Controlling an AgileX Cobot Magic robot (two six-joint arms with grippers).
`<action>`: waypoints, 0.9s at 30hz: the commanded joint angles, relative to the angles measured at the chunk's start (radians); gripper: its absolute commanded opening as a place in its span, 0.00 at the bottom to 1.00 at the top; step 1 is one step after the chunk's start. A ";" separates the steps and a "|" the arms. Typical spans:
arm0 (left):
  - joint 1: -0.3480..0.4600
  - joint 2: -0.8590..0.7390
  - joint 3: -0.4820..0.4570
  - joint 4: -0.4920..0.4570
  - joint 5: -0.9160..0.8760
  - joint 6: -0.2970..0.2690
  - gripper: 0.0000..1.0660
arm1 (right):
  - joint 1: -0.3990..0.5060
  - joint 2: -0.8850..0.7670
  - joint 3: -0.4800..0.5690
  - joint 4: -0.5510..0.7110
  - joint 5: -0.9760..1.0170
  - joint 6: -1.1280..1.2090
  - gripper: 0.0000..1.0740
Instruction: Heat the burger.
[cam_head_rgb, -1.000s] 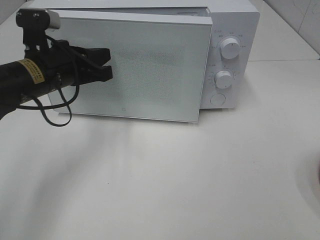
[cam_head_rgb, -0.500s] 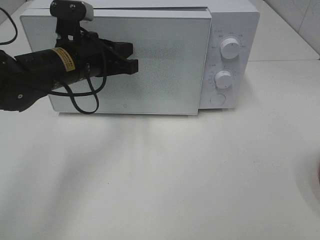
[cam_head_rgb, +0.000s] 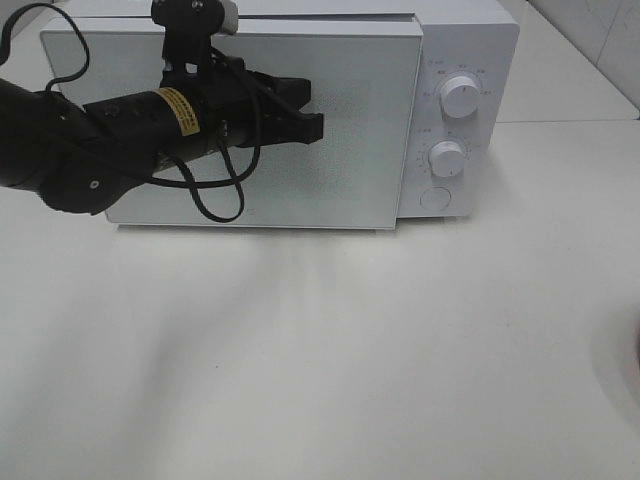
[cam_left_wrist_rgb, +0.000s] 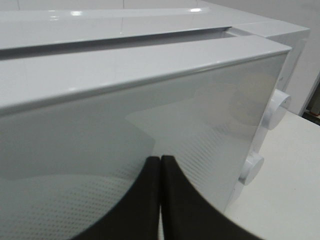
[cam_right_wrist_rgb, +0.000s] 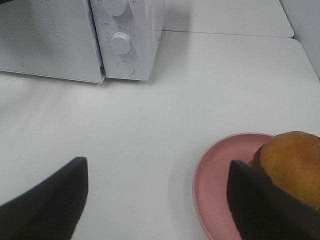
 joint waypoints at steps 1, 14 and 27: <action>-0.004 0.019 -0.051 -0.096 -0.002 -0.002 0.00 | -0.007 -0.030 0.002 0.004 -0.016 0.003 0.71; -0.057 0.126 -0.248 -0.123 0.102 0.001 0.00 | -0.007 -0.030 0.002 0.004 -0.016 0.003 0.71; -0.097 0.163 -0.337 -0.130 0.186 -0.001 0.00 | -0.007 -0.030 0.002 0.004 -0.016 0.003 0.71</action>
